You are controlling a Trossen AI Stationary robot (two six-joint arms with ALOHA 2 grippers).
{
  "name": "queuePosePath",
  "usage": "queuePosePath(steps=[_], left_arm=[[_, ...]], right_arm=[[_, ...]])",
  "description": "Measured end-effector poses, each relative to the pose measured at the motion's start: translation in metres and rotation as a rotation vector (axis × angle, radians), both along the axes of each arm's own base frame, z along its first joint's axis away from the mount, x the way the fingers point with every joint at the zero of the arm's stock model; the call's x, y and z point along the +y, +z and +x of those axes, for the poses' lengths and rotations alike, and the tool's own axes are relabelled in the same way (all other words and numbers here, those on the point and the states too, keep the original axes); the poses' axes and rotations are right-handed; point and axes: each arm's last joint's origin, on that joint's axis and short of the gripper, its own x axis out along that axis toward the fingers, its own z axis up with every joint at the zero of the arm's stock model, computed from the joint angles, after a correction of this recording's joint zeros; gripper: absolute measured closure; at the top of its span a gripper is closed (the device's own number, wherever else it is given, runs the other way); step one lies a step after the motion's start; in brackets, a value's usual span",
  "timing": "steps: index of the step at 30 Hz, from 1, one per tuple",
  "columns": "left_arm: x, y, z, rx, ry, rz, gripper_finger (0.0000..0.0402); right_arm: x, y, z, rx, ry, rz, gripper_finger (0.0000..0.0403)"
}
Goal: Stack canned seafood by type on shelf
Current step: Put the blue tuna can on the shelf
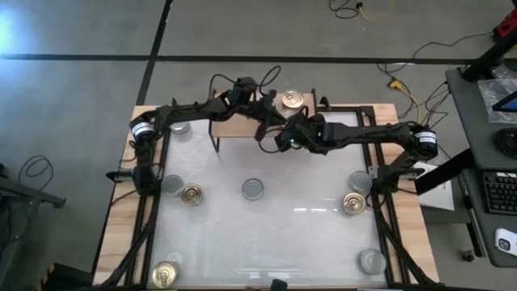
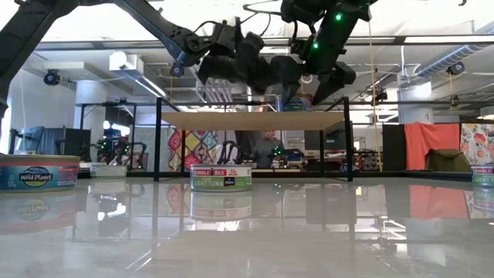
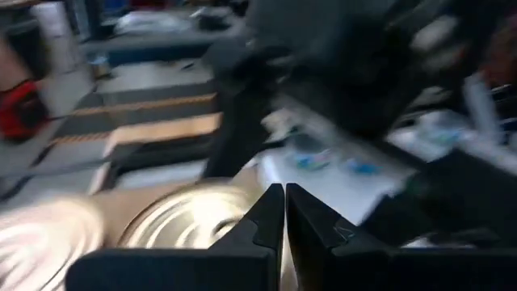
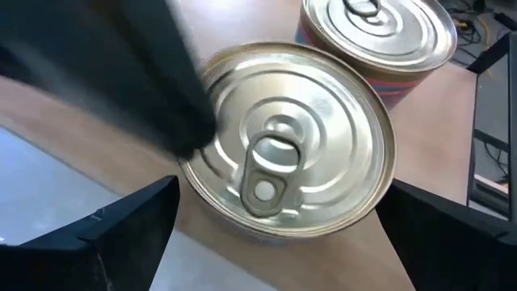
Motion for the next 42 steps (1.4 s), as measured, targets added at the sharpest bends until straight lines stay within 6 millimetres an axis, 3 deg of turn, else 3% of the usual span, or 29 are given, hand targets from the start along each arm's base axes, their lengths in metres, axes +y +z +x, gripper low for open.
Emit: queuePosePath(steps=[7,13,16,20,28,36,42], left_arm=[[0.004,0.033,-0.021,-0.066,-0.058,-0.013,0.0401],[-0.012,0.049,-0.047,-0.06,-0.092,0.03,0.0401],[-0.03,0.042,-0.068,-0.072,-0.11,0.053,0.0401],[-0.059,0.014,-0.097,-0.125,-0.131,0.053,0.0401],[-0.111,-0.027,-0.134,-0.263,-0.061,0.036,0.0401],[-0.119,-0.034,-0.146,-0.248,0.019,0.007,0.0401],[-0.117,-0.031,-0.145,-0.255,0.071,0.014,0.0401]], right_arm=[[0.002,0.018,0.0,0.021,0.041,0.063,0.0005],[0.004,0.042,-0.007,0.106,0.043,0.089,0.0005],[0.004,0.054,-0.008,0.105,0.042,0.085,0.0005],[-0.002,0.06,-0.005,0.078,0.047,0.06,0.0005],[-0.031,0.045,0.0,0.104,-0.013,0.053,0.0005],[-0.056,0.039,0.002,0.136,-0.032,0.034,0.0005],[-0.056,0.046,-0.006,0.182,-0.009,0.04,0.0005]])
